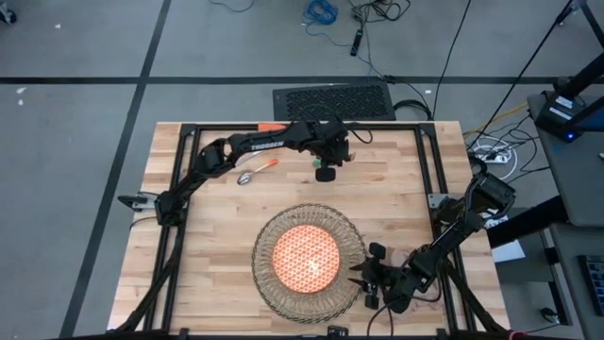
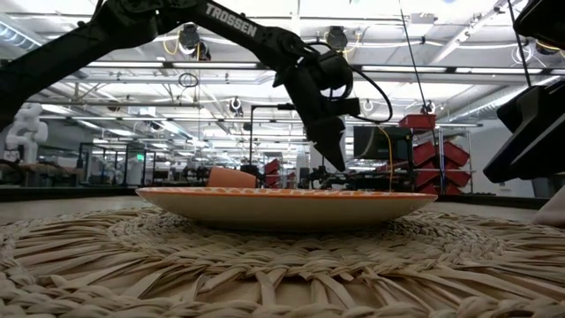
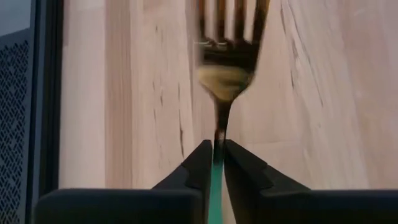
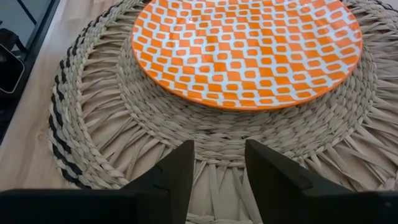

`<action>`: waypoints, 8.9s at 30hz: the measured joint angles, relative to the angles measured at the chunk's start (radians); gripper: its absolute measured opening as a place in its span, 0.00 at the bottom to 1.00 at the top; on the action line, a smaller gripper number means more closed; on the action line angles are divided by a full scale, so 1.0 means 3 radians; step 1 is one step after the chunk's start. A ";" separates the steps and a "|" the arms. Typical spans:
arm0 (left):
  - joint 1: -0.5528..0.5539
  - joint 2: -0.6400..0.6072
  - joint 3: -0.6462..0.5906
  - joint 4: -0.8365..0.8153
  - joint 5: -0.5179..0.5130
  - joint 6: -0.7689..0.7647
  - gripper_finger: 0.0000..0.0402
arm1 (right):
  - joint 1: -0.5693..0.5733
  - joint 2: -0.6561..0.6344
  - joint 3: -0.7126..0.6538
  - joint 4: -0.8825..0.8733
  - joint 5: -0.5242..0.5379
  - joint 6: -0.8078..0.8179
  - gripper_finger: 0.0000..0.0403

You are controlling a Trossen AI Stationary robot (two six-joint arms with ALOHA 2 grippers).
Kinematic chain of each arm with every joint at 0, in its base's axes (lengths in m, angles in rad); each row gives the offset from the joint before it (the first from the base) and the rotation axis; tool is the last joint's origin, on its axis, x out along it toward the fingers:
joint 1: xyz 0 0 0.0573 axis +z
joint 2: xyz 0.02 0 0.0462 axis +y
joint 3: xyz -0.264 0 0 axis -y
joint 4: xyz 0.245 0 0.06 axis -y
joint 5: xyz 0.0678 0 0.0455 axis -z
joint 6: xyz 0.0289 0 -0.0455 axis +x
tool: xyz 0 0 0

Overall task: Set table place
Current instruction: Move the fork to the top middle of the table, then fold the napkin

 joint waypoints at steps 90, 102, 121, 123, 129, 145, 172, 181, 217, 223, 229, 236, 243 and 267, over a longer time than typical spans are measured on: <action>-0.1868 -0.2064 -0.0418 0.0133 -0.0074 -0.0438 0.20 | 0.0326 -0.0808 0.2806 -0.5427 0.0069 0.0206 0.00; -0.1831 -0.1805 -0.0430 0.0038 0.0266 -0.0583 0.20 | -0.0595 -0.0872 0.3709 -0.5426 0.0134 -0.1212 0.00; -0.1940 -0.1175 -0.0432 0.0623 -0.1930 -0.0436 0.20 | -0.1428 -0.0874 0.4669 -0.5501 0.0267 -0.2045 0.00; -0.1963 -0.1091 -0.0432 0.0697 -0.2133 -0.0436 0.20 | -0.1543 -0.0874 0.4669 -0.5555 0.0270 -0.2045 0.00; -0.1993 -0.0881 -0.0432 0.1032 -0.3110 -0.0449 0.20 | -0.1746 -0.0875 0.4669 -0.5536 0.0249 -0.2104 0.00; -0.1977 -0.0664 -0.0434 0.1587 -0.3683 -0.0777 0.20 | -0.2030 -0.0884 0.4669 -0.5372 0.0455 -0.2071 0.00; -0.1799 -0.0665 -0.0487 0.1531 -0.4299 -0.0772 0.20 | -0.2369 -0.0888 0.4669 -0.4747 0.0364 -0.2173 0.00; -0.1851 -0.0665 -0.0487 0.1470 -0.4418 -0.0790 0.20 | -0.2365 -0.0888 0.4669 -0.4747 0.0361 -0.2185 0.00; -0.1506 -0.1321 -0.0486 -0.0267 -0.4450 -0.1027 0.00 | -0.1623 -0.0886 0.4667 -0.5379 0.0370 -0.1601 0.00; -0.1534 -0.1827 -0.0482 -0.0667 -0.4280 -0.1100 0.00 | -0.1459 -0.0861 0.4667 -0.5392 0.0350 -0.1492 0.00; -0.1431 -0.2205 -0.0510 -0.0940 -0.2663 -0.1876 0.00 | -0.1493 -0.0832 0.4667 -0.5291 0.0285 -0.1451 0.00; -0.1495 -0.2436 -0.1449 -0.0018 -0.2497 -0.2076 0.04 | -0.1650 -0.0833 0.4667 -0.4848 0.0345 -0.1727 0.00; -0.1747 -0.2619 -0.3062 0.1632 -0.3269 -0.2255 0.22 | -0.1739 -0.0833 0.4667 -0.4794 0.0535 -0.1776 0.00; -0.1958 -0.2070 -0.3883 0.4248 -0.3157 -0.1742 0.42 | -0.2399 -0.0454 0.4667 -0.3900 0.0320 -0.2449 0.00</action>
